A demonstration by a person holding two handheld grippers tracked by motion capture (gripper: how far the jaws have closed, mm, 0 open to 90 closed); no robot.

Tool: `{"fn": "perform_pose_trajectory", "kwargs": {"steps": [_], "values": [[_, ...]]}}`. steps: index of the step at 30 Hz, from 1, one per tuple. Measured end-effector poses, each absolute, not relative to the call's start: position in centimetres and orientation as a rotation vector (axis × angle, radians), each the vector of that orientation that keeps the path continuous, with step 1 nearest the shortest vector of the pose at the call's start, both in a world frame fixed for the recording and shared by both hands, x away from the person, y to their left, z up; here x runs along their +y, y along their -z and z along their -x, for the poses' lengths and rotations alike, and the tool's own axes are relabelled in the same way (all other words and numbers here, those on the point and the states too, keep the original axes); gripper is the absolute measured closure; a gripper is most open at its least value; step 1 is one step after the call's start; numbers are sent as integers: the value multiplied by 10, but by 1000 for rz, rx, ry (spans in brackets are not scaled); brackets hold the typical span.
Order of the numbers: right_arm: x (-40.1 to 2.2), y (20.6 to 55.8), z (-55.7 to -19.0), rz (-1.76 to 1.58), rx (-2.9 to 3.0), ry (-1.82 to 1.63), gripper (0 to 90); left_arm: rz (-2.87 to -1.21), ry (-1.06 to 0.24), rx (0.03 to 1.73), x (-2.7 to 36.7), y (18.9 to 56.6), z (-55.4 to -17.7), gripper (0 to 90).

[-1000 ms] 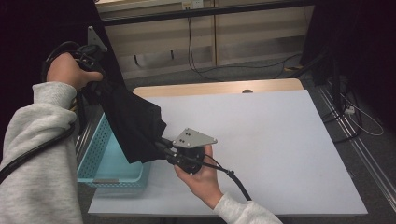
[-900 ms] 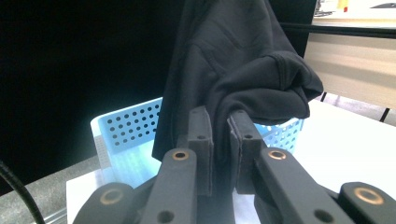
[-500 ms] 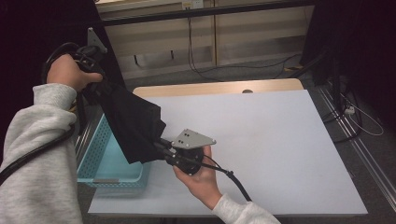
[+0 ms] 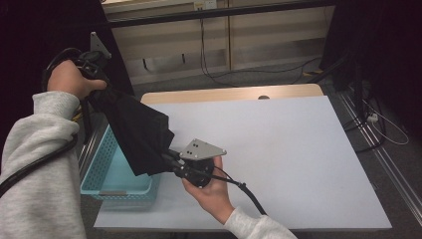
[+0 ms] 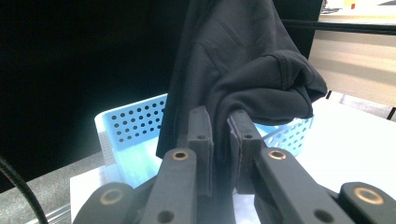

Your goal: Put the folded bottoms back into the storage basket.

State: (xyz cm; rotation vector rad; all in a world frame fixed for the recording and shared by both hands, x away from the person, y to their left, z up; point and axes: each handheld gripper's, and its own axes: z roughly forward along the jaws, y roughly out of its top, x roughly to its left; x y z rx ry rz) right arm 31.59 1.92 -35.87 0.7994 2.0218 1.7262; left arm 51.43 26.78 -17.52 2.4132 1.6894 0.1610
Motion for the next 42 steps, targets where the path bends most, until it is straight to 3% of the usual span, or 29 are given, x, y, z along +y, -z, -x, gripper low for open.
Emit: {"fn": "perform_pose_trajectory", "kwargs": {"steps": [42], "values": [[45, 367, -320, -768, 2079, -1731, 810, -2369, -147, 1748, 300, 196, -517, 835]]}}
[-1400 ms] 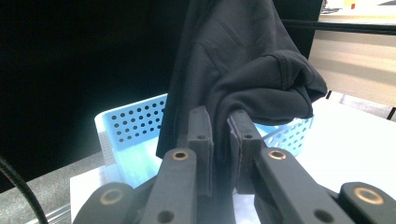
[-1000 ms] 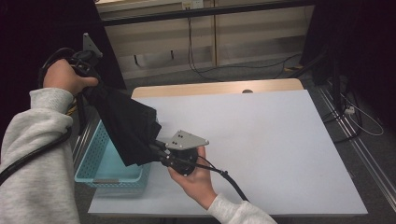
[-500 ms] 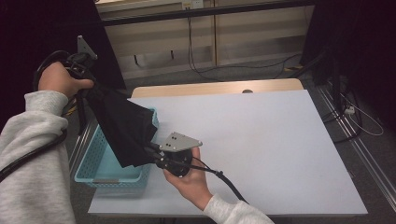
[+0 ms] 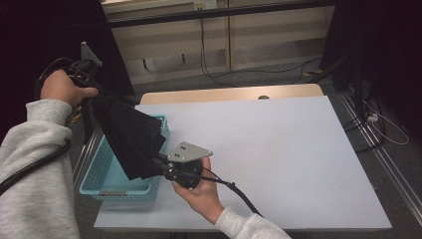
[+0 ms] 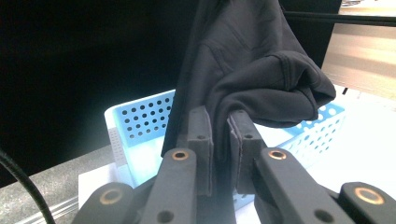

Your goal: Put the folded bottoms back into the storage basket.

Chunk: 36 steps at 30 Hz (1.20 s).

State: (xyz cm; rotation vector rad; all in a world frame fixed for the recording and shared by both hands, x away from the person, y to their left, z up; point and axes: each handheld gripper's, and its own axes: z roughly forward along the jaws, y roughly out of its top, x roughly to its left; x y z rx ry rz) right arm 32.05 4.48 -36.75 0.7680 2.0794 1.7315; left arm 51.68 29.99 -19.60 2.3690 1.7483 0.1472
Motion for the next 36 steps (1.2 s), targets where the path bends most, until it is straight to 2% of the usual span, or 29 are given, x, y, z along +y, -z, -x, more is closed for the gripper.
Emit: {"fn": "perform_pose_trajectory", "kwargs": {"steps": [36], "values": [[66, 382, -322, -764, 2108, -1734, 805, -2341, -150, 1759, 322, 211, -516, 835]]}}
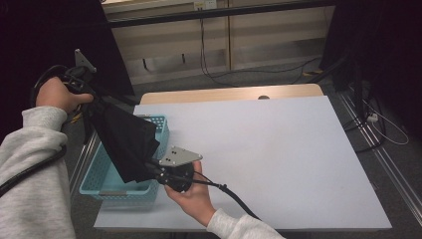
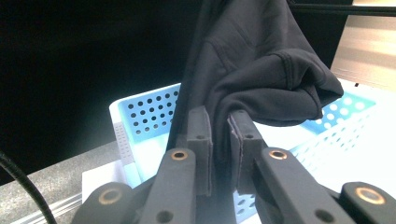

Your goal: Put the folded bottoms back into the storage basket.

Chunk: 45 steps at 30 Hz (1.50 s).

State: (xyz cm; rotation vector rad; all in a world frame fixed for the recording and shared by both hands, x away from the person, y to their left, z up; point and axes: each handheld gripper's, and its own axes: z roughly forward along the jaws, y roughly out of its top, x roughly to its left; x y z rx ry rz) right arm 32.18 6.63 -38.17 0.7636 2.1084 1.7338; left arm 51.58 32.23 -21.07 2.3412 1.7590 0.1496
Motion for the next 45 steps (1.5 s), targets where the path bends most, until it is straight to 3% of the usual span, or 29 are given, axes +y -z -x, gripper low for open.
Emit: {"fn": "perform_pose_trajectory", "kwargs": {"steps": [9, 11, 12, 17, 18, 31, 45], "values": [[85, 389, -325, -772, 2106, -1751, 801, -2342, -219, 1739, 335, 214, -523, 834], [94, 393, -331, -751, 2132, -1747, 721, -2336, -320, 1708, 339, 220, -527, 806], [97, 395, -334, -768, 2150, -1740, 614, -2321, -379, 1704, 340, 225, -527, 714], [78, 391, -337, -769, 2147, -1647, 474, -2355, -398, 1641, 341, 243, -525, 397], [73, 390, -338, -770, 2148, -1633, 441, -2351, -388, 1625, 341, 245, -524, 369], [2, 392, -348, -800, 2123, -1578, 299, -2330, -364, 1548, 329, 270, -512, 251], [-54, 413, -357, -888, 2146, -1478, 249, -2332, -351, 1497, 316, 295, -506, 211]]}}
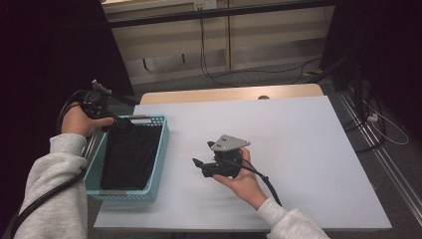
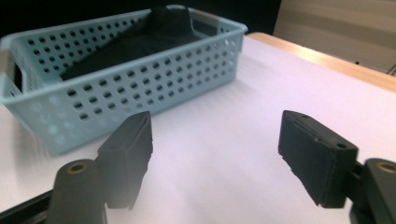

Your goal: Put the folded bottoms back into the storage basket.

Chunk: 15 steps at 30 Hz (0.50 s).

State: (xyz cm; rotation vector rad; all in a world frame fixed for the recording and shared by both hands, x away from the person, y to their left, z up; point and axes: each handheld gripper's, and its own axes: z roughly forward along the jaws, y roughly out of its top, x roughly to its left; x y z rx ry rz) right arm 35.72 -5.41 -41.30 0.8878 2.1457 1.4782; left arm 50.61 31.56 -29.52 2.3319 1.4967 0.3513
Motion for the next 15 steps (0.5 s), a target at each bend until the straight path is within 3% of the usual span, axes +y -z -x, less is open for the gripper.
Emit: {"fn": "perform_pose_trajectory", "kwargs": {"steps": [15], "values": [[-95, 434, -357, -958, 2202, -1356, 233, -2321, -337, 1472, 312, 315, -498, 191]]}}
